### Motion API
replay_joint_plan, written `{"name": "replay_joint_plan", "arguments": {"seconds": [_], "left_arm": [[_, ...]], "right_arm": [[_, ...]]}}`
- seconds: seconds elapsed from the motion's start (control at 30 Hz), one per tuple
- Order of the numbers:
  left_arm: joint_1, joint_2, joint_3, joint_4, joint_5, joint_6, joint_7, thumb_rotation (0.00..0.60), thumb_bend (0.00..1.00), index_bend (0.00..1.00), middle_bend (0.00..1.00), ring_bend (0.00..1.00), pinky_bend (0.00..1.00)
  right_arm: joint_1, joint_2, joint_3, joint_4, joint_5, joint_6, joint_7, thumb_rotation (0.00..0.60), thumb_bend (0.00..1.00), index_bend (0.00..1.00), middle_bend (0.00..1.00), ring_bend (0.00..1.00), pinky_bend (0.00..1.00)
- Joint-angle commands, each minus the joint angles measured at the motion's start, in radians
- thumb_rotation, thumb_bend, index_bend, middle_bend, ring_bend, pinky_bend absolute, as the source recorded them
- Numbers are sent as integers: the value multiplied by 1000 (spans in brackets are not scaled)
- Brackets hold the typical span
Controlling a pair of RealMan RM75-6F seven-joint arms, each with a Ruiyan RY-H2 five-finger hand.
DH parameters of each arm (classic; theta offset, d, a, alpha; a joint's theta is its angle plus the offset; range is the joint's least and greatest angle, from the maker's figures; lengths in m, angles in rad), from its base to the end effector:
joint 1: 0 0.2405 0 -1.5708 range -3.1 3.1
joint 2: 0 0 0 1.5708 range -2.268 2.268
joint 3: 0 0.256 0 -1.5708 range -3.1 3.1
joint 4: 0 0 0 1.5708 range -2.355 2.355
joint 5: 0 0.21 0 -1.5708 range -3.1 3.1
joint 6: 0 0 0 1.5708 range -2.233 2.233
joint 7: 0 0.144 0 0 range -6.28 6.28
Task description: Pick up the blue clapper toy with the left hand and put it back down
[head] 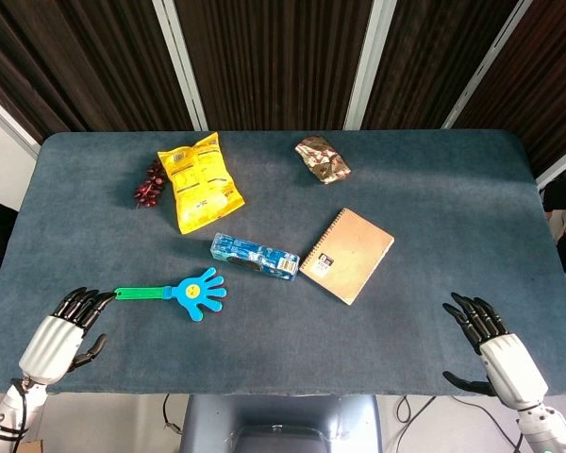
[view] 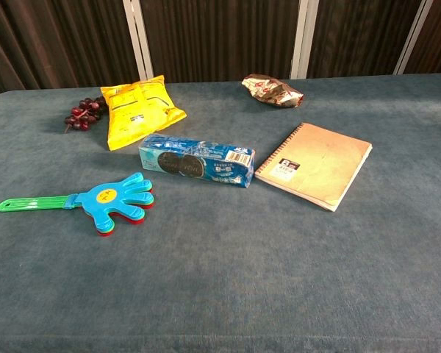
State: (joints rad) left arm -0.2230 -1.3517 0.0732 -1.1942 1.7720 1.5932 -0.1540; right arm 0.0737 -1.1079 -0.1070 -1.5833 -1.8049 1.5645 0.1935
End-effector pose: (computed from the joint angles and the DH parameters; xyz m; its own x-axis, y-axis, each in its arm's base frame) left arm -0.3079 0.1989 0.0993 0.4327 -0.0158 0.9014 0.8205 -0.4074 -0.4010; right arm -0.2875 -0.1383 0.1381 0.2659 -0.1357 0.9544 -0.9360 -0.2730 0.2220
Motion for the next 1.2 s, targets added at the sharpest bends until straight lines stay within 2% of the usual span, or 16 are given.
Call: {"name": "replay_joint_plan", "arguments": {"seconds": [0.03,0.2,0.33,0.4,0.53,0.7,0.8,0.97,1.2], "left_arm": [[-1,-2,1,0,3,1,-3,600,421,92,179,128,143],[-5,-8,5,6,7,-6,-9,600,422,88,114,23,99],[-7,-13,6,9,12,-5,-10,600,422,81,58,0,55],[-28,-38,23,9,47,-18,-54,600,422,79,41,0,41],[-93,-80,39,49,56,-128,-129,600,420,80,7,0,21],[-176,-122,11,75,12,-273,-147,600,421,84,0,0,0],[-208,-144,-8,109,-27,-337,-163,600,421,141,0,0,0],[-236,-173,-33,175,-77,-386,-226,600,422,193,0,0,0],[-266,-191,-31,238,-114,-449,-321,600,412,238,0,0,0]], "right_arm": [[-2,1,0,1,-1,4,0,600,210,0,0,0,0],[-5,6,-2,-4,-3,8,-1,600,210,0,0,0,0],[-6,8,-3,-4,-4,10,-2,600,209,0,0,0,0],[-5,12,-3,-7,-2,8,7,600,210,0,0,0,0],[0,6,-2,-4,6,-9,5,600,210,0,0,0,0],[5,-1,-3,-4,10,-26,-3,600,210,0,0,0,0],[6,-5,-2,-3,16,-32,-9,600,210,0,0,0,0],[10,-13,0,-1,28,-50,-21,600,210,0,0,0,0],[10,-19,2,2,36,-56,-30,600,210,0,0,0,0]]}}
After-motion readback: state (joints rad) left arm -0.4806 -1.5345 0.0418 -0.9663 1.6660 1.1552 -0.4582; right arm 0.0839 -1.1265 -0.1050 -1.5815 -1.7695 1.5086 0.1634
